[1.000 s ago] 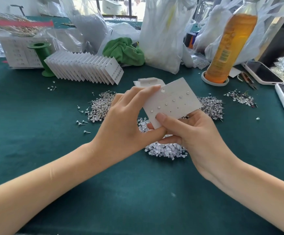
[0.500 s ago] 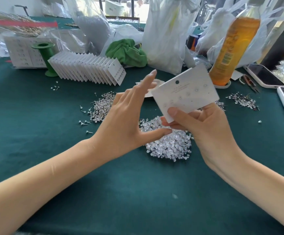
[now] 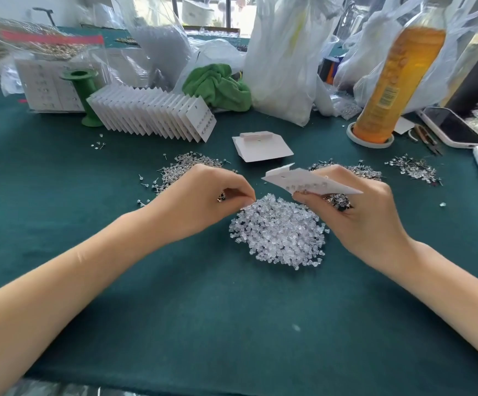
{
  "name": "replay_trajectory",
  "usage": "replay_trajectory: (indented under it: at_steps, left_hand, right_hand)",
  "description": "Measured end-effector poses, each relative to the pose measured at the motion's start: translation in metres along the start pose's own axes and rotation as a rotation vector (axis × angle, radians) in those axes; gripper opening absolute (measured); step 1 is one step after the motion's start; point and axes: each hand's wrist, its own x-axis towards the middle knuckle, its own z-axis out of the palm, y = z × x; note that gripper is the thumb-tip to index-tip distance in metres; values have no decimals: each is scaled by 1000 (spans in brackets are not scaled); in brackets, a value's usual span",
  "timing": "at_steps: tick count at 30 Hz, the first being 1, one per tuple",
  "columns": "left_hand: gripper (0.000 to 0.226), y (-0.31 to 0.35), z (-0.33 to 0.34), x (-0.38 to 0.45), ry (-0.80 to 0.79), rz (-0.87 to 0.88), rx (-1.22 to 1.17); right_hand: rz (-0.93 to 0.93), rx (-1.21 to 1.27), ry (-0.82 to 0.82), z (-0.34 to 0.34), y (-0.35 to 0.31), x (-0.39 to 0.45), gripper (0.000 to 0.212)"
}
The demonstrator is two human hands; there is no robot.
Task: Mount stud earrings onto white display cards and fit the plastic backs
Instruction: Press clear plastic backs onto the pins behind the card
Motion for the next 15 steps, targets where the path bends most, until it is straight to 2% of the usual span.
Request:
replay_trajectory:
  at_steps: [3, 6, 9, 15]
  left_hand:
    - [8, 0, -1, 0, 1, -36, -21]
    - [9, 2, -2, 0, 5, -44, -26]
    - [9, 2, -3, 0, -18, -28, -1]
    - [8, 2, -7, 0, -57, 33, 17]
  right_hand:
    - [275, 202, -5, 3, -7, -2, 13]
    - [466, 529, 8, 7, -10, 1, 23]
    - [534, 683, 34, 7, -14, 4, 29]
    - [608, 730, 51, 5, -15, 6, 27]
